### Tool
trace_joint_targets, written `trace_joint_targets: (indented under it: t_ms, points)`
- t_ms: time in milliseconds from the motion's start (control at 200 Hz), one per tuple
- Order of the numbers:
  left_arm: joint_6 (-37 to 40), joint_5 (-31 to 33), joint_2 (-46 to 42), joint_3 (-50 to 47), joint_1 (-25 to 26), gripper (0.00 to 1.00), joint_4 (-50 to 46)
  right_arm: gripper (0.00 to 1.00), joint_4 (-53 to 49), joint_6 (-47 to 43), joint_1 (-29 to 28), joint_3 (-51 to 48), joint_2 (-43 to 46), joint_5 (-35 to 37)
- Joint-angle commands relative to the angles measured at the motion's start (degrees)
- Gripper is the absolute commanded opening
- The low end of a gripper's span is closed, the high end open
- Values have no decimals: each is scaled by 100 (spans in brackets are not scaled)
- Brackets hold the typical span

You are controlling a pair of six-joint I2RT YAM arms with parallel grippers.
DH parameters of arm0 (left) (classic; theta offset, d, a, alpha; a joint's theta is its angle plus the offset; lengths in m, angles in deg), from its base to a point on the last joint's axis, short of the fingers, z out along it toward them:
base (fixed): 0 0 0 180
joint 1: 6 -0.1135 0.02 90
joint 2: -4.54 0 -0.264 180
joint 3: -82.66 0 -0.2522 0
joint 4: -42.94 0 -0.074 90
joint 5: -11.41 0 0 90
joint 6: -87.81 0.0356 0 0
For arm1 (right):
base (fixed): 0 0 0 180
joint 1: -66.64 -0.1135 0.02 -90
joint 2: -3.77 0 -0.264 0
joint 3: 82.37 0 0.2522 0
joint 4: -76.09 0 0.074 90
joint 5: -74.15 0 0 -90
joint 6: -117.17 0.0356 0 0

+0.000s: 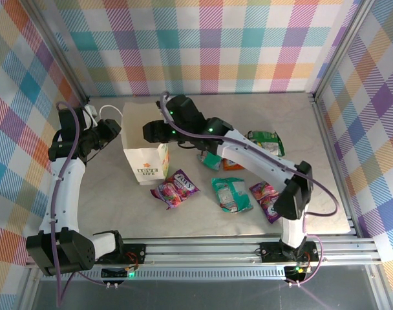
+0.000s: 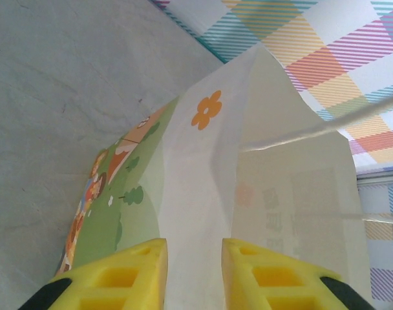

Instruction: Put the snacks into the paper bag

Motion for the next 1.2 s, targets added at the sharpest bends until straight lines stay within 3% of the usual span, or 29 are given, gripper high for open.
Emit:
trace_joint_targets:
  t_ms: [0,535,710,1195]
  points:
    - [82,-236,-141,20,-99,29,-113,57,148,-503,-4,-248,567,-133]
    - [508,-210,-138,342,-93,30,-714,78,-487,-1117,31,-2278,2213,291]
    - [582,-193,-122,424,-95,30,-802,82,-849,-938,101,-2672,2524,202]
    - [643,-229,-154,470,-93,32,-829,88,-649,361,251,-4322,3359,-110]
